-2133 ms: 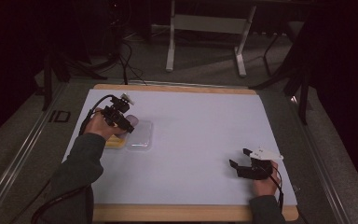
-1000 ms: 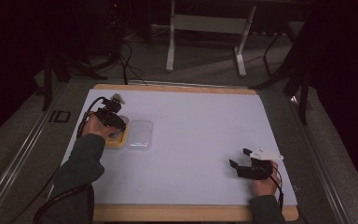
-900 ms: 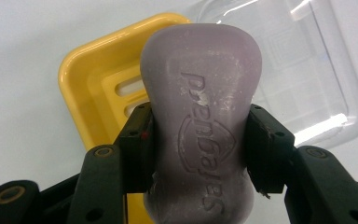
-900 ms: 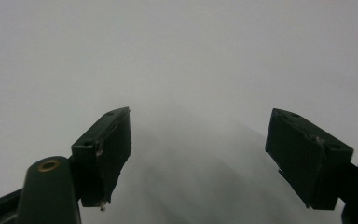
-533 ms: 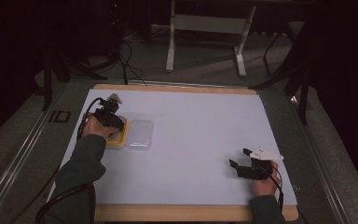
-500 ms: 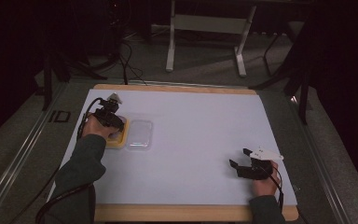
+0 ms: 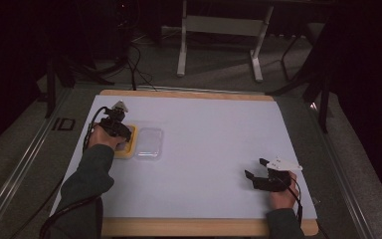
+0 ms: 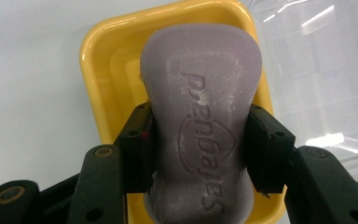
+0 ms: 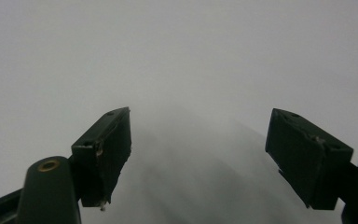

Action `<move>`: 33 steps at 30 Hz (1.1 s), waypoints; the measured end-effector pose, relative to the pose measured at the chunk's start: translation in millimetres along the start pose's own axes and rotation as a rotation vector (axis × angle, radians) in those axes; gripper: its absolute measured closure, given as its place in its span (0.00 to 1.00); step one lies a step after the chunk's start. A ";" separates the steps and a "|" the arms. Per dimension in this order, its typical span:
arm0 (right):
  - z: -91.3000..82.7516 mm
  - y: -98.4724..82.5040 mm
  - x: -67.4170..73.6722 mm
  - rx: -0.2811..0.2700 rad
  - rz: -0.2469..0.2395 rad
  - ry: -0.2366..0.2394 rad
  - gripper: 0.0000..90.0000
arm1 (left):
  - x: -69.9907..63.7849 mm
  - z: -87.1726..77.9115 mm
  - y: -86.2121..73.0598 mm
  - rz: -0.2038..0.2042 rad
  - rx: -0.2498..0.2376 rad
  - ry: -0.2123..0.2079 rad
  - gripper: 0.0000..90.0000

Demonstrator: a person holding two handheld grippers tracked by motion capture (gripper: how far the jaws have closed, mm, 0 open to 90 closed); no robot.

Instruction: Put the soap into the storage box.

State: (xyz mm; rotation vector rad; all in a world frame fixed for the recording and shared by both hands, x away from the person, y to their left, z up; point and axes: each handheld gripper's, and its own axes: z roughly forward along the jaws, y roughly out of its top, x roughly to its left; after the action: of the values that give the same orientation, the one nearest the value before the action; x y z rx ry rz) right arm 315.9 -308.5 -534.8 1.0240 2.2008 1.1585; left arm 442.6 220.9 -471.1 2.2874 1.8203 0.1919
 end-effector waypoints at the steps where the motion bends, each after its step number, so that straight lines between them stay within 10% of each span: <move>1: 0.0 0.0 0.0 0.000 0.000 0.000 0.24 | 0.1 0.7 0.1 -0.003 0.004 -0.001 0.55; 33: -0.1 0.0 0.0 -0.001 0.001 0.000 0.24 | -1.9 19.1 -2.0 -0.041 0.023 0.014 0.55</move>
State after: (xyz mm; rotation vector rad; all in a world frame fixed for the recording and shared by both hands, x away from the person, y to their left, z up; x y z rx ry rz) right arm 315.8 -308.6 -534.7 1.0244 2.1996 1.1599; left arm 444.7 217.8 -490.1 2.2673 1.8839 0.1816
